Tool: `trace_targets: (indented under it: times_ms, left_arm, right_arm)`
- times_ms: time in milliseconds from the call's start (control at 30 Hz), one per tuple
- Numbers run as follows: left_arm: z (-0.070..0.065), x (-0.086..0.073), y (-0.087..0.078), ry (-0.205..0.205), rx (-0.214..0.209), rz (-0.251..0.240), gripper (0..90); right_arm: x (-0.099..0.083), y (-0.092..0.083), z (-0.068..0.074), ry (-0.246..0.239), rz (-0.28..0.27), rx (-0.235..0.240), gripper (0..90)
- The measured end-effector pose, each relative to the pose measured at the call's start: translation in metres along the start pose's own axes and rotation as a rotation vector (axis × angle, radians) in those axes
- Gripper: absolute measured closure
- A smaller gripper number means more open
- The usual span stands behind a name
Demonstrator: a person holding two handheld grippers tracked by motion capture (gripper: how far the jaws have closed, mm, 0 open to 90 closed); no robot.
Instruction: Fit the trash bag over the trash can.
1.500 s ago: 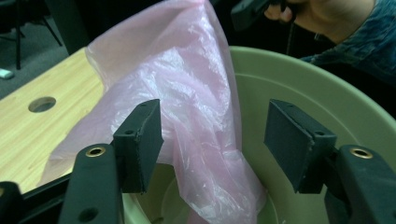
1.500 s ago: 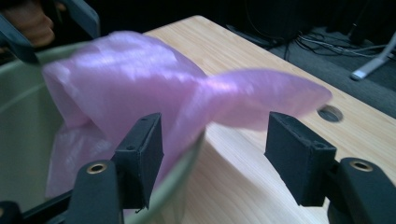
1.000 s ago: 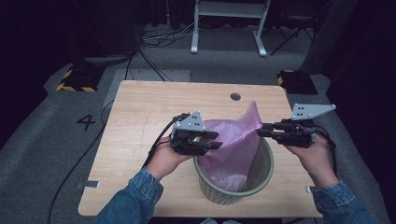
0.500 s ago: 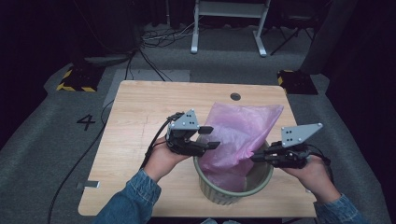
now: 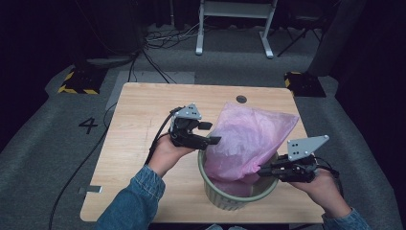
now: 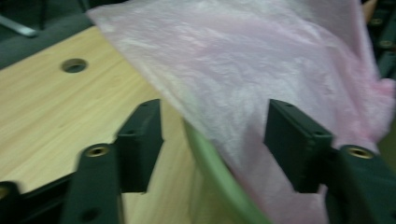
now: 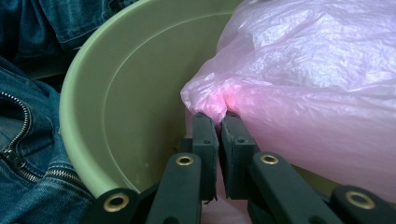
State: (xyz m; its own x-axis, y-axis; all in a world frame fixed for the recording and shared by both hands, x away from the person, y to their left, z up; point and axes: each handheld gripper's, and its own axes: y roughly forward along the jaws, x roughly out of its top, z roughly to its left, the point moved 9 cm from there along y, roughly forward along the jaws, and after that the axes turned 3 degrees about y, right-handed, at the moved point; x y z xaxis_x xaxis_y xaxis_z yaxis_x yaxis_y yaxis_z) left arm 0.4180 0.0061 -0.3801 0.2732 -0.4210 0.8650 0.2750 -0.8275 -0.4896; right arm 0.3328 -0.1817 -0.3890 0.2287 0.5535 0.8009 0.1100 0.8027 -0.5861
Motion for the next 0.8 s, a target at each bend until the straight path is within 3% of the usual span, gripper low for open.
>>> trace_targets:
  times_ms: [67, 167, 267, 433, 500, 567, 600, 700, 800]
  left_arm:
    - [0.0, 0.0, -0.001, 0.032, 0.051, 0.012, 57.0]
    - [0.001, 0.0, -0.006, -0.001, 0.055, 0.013, 68.5]
    - [0.0, 0.003, -0.012, 0.011, 0.074, -0.014, 77.6]
    - [-0.014, 0.008, -0.021, 0.057, 0.051, -0.054, 89.1]
    - [-0.023, 0.009, -0.022, 0.076, 0.026, -0.058, 89.7]
    - [-0.027, 0.008, -0.021, 0.098, 0.037, -0.04, 89.5]
    - [-0.026, 0.009, -0.019, 0.101, 0.049, -0.042, 86.9]
    - [-0.013, 0.012, -0.016, 0.067, 0.102, -0.07, 50.4]
    - [0.003, 0.012, -0.013, 0.006, 0.132, -0.066, 39.1]
  right_arm:
    - [-0.001, 0.0, 0.0, 0.002, 0.003, 0.0, 85.0]
    - [-0.002, -0.002, -0.001, 0.004, 0.001, -0.007, 84.4]
    - [-0.002, -0.005, -0.003, 0.017, -0.008, -0.017, 84.0]
    - [-0.003, -0.009, -0.002, 0.023, -0.01, -0.021, 83.7]
    - [-0.003, -0.009, 0.0, 0.023, -0.004, -0.018, 83.7]
    - [-0.004, -0.008, 0.002, 0.017, 0.006, -0.009, 83.8]
    - [-0.005, -0.007, 0.003, 0.016, 0.009, -0.005, 83.9]
    - [-0.006, -0.006, 0.005, 0.017, 0.017, 0.005, 84.1]
    - [-0.007, -0.006, 0.008, 0.012, 0.015, 0.012, 84.5]
